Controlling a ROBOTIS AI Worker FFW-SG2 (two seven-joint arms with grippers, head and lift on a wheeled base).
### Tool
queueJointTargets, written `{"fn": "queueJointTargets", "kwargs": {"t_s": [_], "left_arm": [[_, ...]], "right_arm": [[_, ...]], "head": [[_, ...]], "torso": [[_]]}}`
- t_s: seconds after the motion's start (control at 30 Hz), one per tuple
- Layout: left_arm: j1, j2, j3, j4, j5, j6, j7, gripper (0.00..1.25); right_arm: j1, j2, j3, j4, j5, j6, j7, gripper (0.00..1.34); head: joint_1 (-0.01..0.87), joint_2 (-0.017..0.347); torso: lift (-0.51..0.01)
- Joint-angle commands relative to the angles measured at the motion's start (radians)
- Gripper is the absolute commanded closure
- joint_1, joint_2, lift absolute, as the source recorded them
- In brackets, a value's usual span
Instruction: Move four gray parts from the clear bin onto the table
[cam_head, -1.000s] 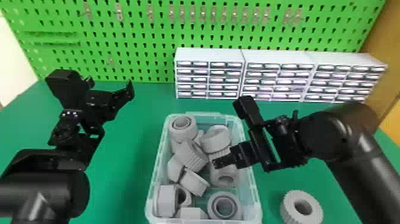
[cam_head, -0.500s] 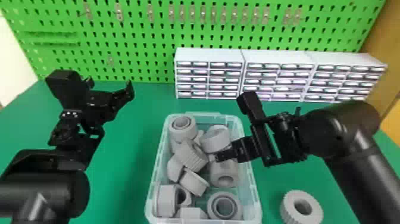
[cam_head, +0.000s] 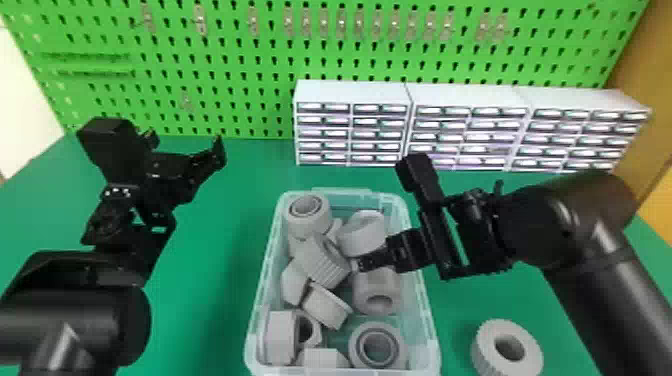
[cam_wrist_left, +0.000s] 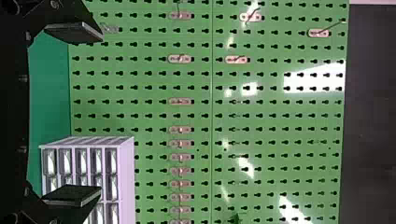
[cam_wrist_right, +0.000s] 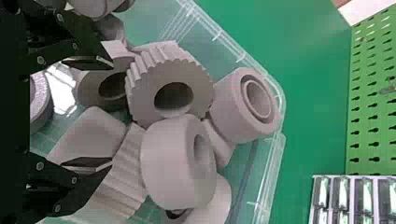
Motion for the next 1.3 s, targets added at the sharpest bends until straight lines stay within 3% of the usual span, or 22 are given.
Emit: {"fn": "queueJointTargets", "kwargs": {"t_s": [0.0, 0.3, 0.37, 1.27], "left_arm": [[0.000, 0.000, 0.001, 0.000, 0.000, 0.000, 0.000, 0.14], [0.000, 0.000, 0.001, 0.000, 0.000, 0.000, 0.000, 0.14], [0.000, 0.000, 0.001, 0.000, 0.000, 0.000, 0.000, 0.14], [0.006, 0.002, 0.003, 0.002, -0.002, 0.003, 0.000, 0.14]], "right_arm": [[0.015, 0.003, 0.000, 0.004, 0.034, -0.061, 0.055, 0.53], [0.018, 0.046, 0.001, 0.061, 0.251, -0.115, 0.298, 0.53], [0.015, 0.050, 0.006, 0.070, 0.276, -0.127, 0.325, 0.53], [-0.070, 0.067, 0.144, 0.285, 0.262, -0.307, 0.434, 0.53]], "head": [[0.678, 0.034], [0.678, 0.034], [0.678, 0.034], [0.678, 0.034]], "torso": [[-0.050], [-0.050], [-0.050], [-0.050]]}}
